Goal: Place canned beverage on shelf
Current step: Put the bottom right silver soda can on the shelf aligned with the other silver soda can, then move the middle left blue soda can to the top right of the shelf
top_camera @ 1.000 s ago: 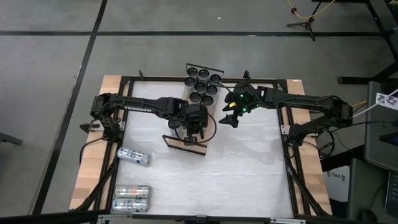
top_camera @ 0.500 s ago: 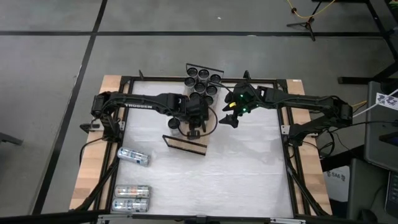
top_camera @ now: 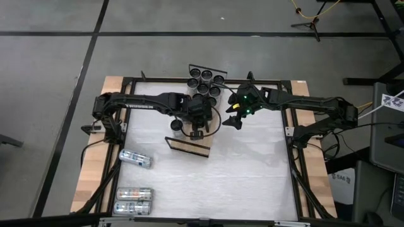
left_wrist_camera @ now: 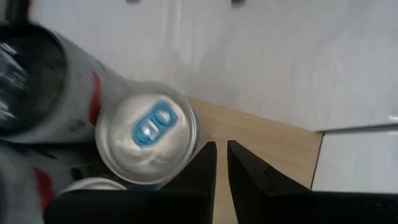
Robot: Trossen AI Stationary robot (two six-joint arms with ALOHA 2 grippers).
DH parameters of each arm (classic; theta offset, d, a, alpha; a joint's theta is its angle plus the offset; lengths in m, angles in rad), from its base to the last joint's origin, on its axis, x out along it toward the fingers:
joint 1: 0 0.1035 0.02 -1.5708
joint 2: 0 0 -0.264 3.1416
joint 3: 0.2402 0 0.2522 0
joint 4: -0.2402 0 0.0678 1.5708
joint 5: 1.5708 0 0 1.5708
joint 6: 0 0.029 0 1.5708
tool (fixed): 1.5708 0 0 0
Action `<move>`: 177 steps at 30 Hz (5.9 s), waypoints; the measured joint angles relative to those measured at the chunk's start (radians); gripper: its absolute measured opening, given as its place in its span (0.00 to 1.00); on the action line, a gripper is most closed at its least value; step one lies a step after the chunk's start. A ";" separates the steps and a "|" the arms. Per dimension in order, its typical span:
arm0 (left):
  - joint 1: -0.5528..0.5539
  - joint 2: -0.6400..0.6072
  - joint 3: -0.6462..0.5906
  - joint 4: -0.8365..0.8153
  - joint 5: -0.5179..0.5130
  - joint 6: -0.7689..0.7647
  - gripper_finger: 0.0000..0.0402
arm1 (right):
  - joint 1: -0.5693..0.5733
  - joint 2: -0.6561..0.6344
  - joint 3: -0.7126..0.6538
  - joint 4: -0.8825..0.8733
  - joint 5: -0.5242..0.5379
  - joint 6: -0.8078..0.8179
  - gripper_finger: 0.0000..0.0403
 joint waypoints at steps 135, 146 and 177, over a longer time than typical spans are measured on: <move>-0.533 -0.569 -0.860 -0.251 0.197 -0.734 0.92 | 0.000 0.000 0.000 -0.008 0.000 0.000 0.96; -0.583 -0.450 -0.860 -0.209 0.196 -0.734 0.92 | 0.000 0.000 0.000 -0.008 0.000 -0.001 0.96; -0.613 -0.259 -0.860 -0.135 0.158 -0.730 0.74 | 0.000 0.000 0.000 -0.008 0.000 0.000 0.96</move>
